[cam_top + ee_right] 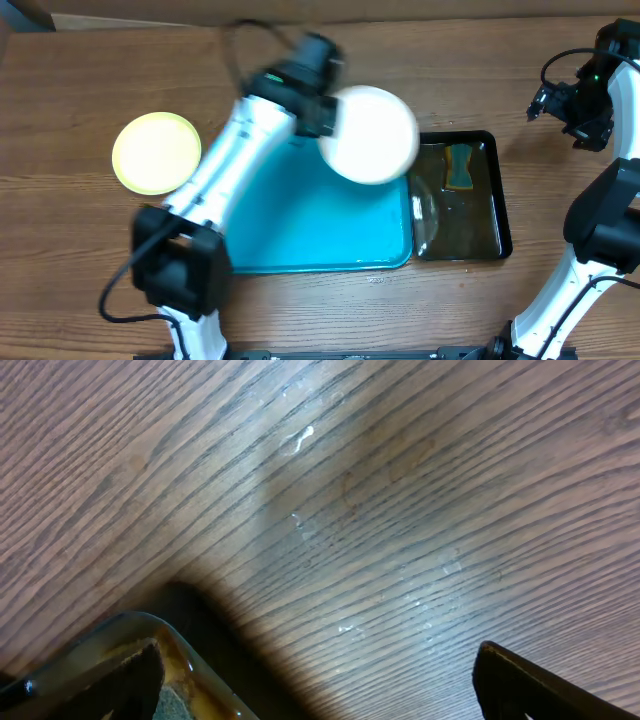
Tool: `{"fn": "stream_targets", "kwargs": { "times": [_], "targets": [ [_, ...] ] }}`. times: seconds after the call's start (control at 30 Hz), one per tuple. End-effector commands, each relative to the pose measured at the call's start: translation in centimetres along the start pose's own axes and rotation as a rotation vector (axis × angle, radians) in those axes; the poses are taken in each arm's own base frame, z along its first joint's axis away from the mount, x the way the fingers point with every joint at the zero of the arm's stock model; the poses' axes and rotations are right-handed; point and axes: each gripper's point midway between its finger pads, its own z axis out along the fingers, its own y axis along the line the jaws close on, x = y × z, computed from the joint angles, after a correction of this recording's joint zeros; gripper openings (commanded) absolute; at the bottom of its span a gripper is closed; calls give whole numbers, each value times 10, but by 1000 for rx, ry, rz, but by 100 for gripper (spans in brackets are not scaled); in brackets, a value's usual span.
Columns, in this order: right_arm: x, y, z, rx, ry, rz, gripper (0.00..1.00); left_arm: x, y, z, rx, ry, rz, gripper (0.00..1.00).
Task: Clean dirty plates on tray and stack at the side
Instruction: 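Lift the white plate with the left gripper and carry it left, then place the white plate onto the plate stack with the left gripper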
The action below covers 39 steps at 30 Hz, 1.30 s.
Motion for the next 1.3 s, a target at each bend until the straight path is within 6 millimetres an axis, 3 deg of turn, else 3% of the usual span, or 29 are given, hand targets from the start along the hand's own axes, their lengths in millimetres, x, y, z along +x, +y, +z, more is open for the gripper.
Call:
{"fn": "stream_targets", "kwargs": {
  "times": [0.0, 0.1, 0.2, 0.23, 0.43, 0.63, 1.0, 1.27],
  "targets": [
    [-5, 0, -10, -8, -32, 6, 100, -15, 77, -20, 51, 3, -237, 4],
    [-5, 0, -10, -8, -32, 6, 100, -7, 154, -34, -27, 6, -400, 4],
    [-5, 0, -10, -9, -32, 6, 100, 16, 253, -58, -138, -10, -624, 4],
    [-5, 0, -10, -9, -32, 6, 100, 25, 277, -65, -156, -17, -696, 4],
    [-5, 0, -10, -8, -32, 6, 100, 64, 349, -91, -208, -36, -906, 4],
    [-5, 0, -10, -8, -32, 6, 100, 87, 384, -102, -305, -39, -971, 4],
    [-5, 0, -10, -8, -32, 6, 100, 97, 383, -61, -273, -34, -962, 5],
    [-5, 0, -10, -8, -32, 7, 100, 89, 372, -42, -158, -72, -949, 17]
  ]
}}
